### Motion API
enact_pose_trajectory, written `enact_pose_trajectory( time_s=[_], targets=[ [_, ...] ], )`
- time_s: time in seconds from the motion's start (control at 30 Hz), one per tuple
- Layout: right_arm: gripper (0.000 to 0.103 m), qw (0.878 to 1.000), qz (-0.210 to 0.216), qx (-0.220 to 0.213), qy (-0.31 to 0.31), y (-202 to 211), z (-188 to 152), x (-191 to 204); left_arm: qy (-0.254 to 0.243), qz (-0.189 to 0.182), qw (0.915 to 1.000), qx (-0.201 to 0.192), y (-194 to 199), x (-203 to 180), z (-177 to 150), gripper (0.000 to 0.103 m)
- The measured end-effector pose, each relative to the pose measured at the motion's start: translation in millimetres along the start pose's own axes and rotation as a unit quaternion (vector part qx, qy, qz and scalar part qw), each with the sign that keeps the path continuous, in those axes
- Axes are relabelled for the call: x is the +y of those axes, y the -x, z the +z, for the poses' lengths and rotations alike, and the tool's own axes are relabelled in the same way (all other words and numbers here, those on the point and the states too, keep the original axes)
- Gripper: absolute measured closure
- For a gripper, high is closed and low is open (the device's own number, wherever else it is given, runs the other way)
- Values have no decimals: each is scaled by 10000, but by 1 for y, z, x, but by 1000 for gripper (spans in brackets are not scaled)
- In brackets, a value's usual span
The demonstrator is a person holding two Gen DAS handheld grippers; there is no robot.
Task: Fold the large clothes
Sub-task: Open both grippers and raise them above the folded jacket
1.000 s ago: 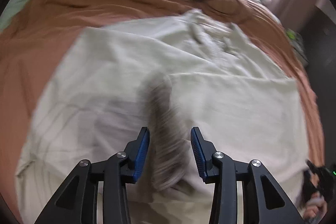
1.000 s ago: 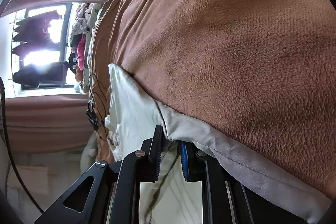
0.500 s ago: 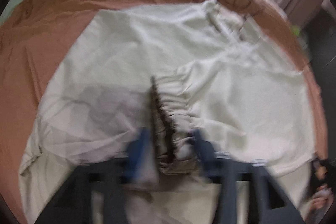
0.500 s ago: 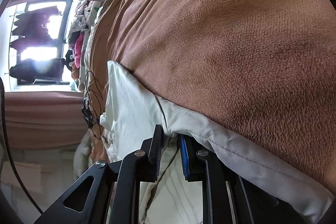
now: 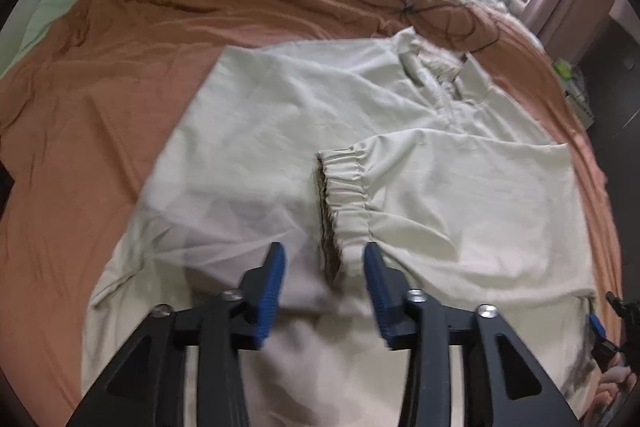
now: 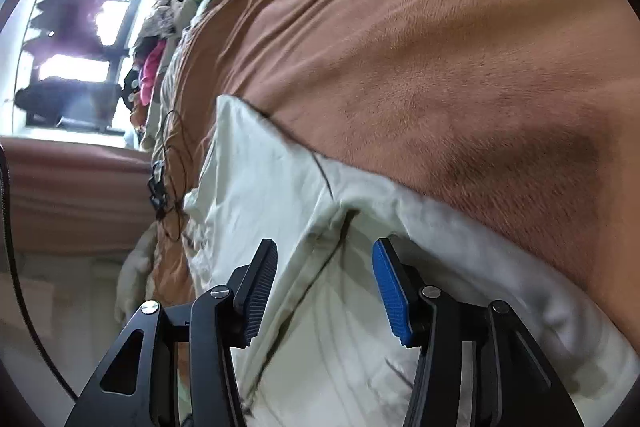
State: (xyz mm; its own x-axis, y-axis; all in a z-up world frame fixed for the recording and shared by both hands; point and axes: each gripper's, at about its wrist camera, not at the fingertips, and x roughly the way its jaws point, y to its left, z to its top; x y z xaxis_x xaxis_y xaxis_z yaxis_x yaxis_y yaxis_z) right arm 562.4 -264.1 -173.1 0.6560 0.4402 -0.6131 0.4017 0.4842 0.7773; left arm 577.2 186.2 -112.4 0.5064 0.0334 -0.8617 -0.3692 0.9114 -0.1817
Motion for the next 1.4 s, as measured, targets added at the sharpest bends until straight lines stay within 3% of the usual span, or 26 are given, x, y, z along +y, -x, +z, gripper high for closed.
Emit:
enact_pose_trajectory(
  time_s=[0.07,0.2,0.63,0.7,0.77,0.9,0.97,1.27,1.4],
  targets=[
    [52,9999,12,30,121,8,-4,2,4,-103,9999,-64,16,4,-7,40],
    [52,9984,63,48,551,29,-15,8,90,-344,9990,-264,48,17,-26,28],
    [50,9834,14,-30,1814,130,-81,6,406,-667,9945,-701,135,68,-97,28],
    [37,9803,11,-179,1967,153,-87,8,439,-671,9932,-845,154,78,-111,28],
    [33,9776,73,-282,2087,173,-94,9,451,-665,9924,-933,168,85,-121,26],
    [2,9709,220,-446,2344,212,-108,5,420,-716,9887,-1247,205,100,-152,14],
    [0,9669,270,-490,2490,229,-116,1,329,-738,9879,-1327,217,104,-165,5],
    [0,9578,362,-537,2800,281,-139,-35,395,-888,9847,-1447,255,140,-227,5],
    [0,9513,418,-543,3004,295,-151,-50,651,-995,9805,-1568,265,160,-259,5]
  ],
)
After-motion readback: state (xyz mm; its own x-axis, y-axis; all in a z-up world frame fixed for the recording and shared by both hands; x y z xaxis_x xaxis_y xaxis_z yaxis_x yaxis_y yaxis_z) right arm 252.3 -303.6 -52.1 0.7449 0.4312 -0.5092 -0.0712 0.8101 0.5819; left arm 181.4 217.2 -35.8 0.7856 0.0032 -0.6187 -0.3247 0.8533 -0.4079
